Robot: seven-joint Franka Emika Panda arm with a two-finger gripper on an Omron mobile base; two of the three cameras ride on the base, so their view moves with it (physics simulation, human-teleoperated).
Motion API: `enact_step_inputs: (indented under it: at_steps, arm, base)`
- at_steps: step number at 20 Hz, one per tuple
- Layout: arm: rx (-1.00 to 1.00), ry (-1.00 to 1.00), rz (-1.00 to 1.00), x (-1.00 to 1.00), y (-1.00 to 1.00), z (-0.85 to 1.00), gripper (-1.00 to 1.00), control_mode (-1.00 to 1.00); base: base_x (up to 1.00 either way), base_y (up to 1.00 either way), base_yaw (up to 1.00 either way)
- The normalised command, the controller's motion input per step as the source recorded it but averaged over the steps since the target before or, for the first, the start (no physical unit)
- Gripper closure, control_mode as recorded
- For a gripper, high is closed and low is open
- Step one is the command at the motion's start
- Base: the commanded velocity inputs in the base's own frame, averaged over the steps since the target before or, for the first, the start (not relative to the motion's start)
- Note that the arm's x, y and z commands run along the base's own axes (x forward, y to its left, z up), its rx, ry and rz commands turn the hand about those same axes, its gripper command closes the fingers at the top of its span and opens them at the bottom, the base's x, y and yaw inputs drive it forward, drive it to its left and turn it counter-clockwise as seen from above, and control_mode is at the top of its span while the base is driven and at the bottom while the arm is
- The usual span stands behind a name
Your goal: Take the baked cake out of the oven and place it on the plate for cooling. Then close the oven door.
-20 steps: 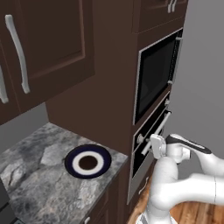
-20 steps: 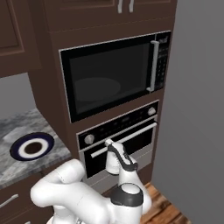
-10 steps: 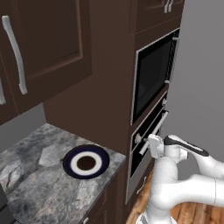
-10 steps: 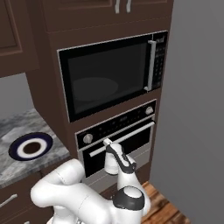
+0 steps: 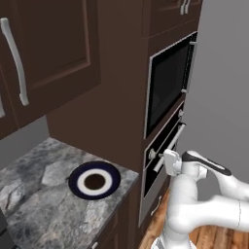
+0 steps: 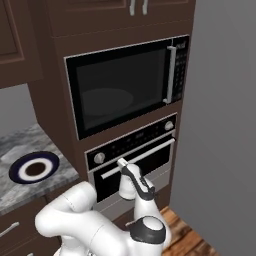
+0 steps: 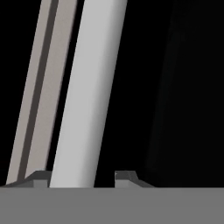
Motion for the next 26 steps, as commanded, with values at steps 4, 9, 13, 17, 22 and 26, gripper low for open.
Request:
enact_step_inputs:
  at_steps: [4,9,13,17,22,26]
  arm:
    - [0.1,0.0,0.0,0.25,-0.12,-0.01,1.0,-1.0]
    - [0.01,0.02,0.0,0.03,-0.44,-0.26,1.0,-1.0]
    - [0.0,0.1,0.0,0.0,-0.62,-0.4,1.0,-1.0]
    - [0.0,0.12,-0.01,0.0,-0.76,-0.46,1.0,-1.0]
    - [0.0,0.13,-0.03,0.0,-0.97,-0.52,1.0,-1.0]
    - [0.0,0.1,-0.06,-0.02,-1.0,-0.55,1.0,-1.0]
  base:
    - [0.0,0.0,0.0]
    - [0.0,0.0,0.0]
    - [0.0,0.0,0.0]
    - [0.0,0.0,0.0]
    - [0.0,0.0,0.0]
    - [0.0,0.0,0.0]
